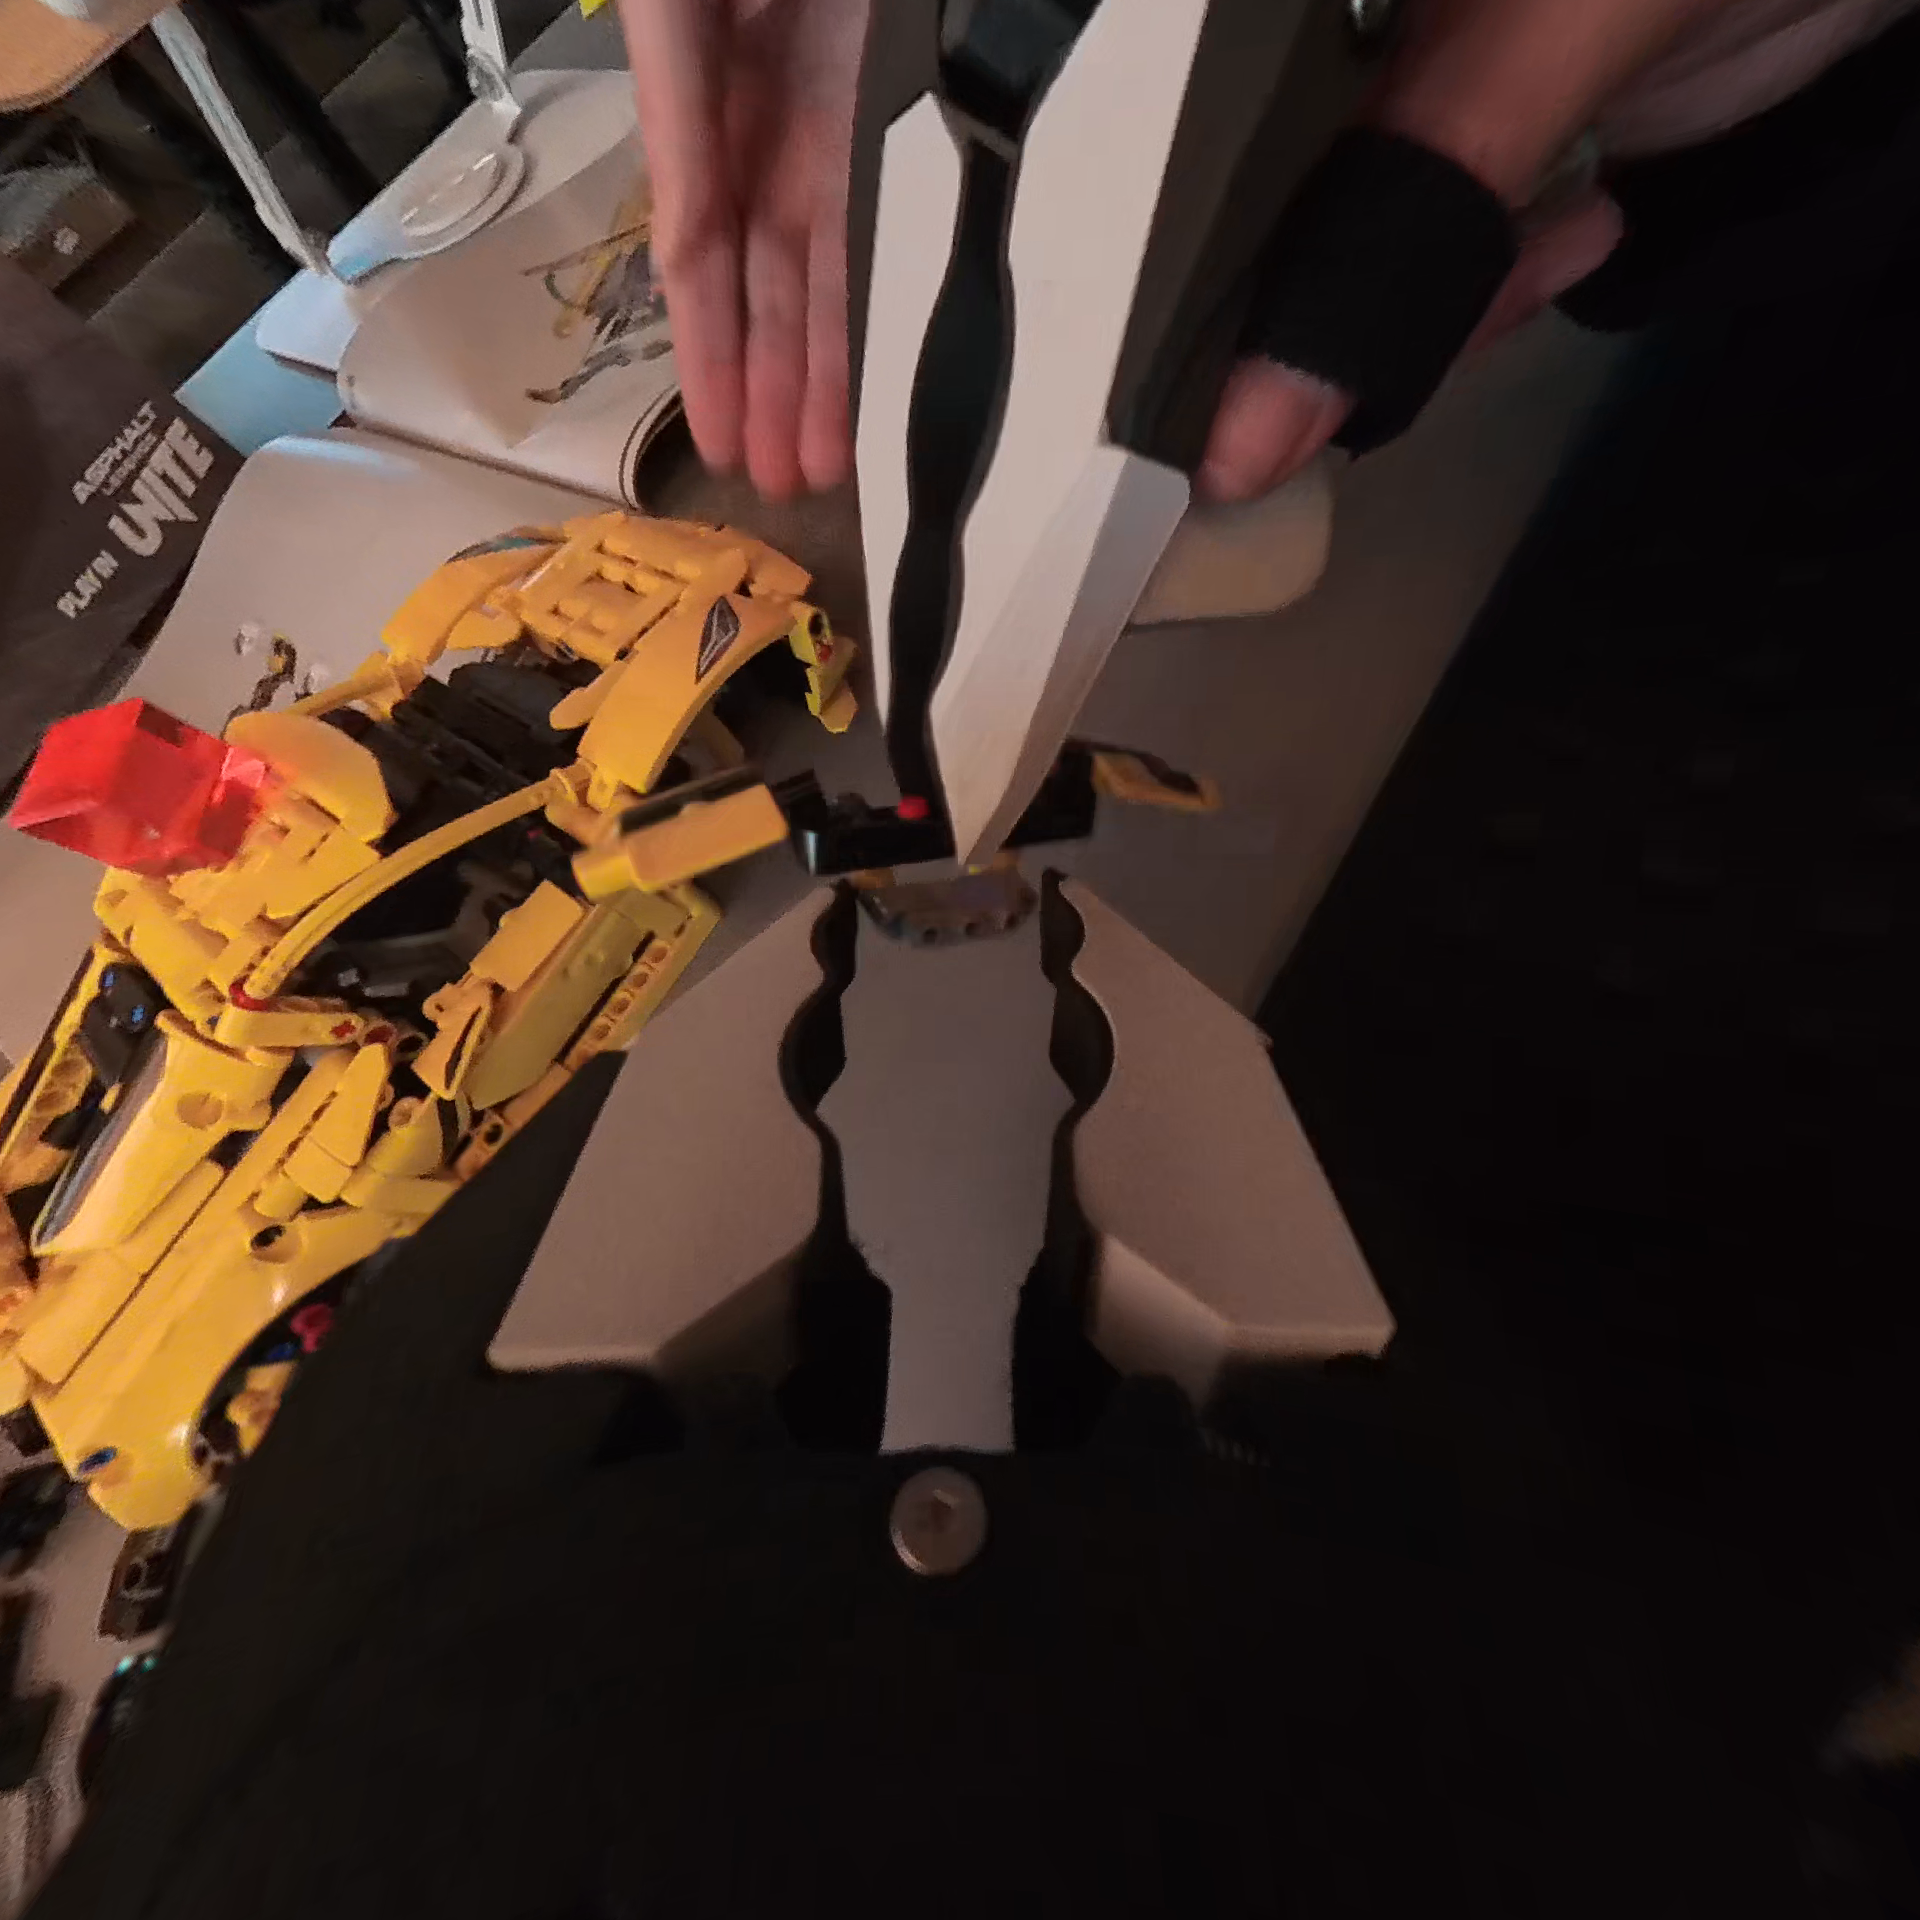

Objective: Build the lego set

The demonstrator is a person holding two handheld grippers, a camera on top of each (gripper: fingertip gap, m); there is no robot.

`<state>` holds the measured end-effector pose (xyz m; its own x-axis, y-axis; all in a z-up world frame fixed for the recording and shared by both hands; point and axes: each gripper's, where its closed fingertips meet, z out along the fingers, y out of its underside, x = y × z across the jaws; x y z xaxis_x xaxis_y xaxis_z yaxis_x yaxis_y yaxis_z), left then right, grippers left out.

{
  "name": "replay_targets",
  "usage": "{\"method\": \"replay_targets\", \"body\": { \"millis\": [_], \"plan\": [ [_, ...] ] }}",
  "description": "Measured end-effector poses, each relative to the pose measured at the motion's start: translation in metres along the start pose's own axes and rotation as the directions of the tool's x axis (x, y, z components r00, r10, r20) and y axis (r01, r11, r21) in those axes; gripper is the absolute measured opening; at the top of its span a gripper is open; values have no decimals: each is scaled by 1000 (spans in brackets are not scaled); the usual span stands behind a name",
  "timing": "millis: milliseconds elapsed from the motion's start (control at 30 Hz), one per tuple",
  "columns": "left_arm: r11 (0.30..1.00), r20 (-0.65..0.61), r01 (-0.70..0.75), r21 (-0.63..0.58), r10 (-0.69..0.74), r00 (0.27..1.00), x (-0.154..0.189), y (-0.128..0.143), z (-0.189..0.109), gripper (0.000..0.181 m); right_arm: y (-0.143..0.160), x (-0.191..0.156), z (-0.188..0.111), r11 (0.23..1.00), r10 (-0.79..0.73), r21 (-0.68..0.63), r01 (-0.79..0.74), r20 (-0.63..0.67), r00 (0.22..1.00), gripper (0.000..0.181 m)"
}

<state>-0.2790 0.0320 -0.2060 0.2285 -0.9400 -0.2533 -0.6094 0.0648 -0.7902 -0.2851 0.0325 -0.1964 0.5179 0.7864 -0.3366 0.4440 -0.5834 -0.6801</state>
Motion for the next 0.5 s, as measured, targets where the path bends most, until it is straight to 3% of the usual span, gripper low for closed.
{"method": "replay_targets", "body": {
  "millis": [100,333,500],
  "plan": [
    [998,-1,63,5,-63,998,2,2,-10,36,7,2,-6,997,-47,-60,45,-40,998,7],
    [946,-6,293,140,-296,955,-3,-3,-51,35,44,8,-13,948,-150,-295,117,-94,984,7],
    [923,-8,355,151,-358,934,-4,2,-63,35,54,6,-6,937,-126,-337,96,-70,990,6]
  ]
}}
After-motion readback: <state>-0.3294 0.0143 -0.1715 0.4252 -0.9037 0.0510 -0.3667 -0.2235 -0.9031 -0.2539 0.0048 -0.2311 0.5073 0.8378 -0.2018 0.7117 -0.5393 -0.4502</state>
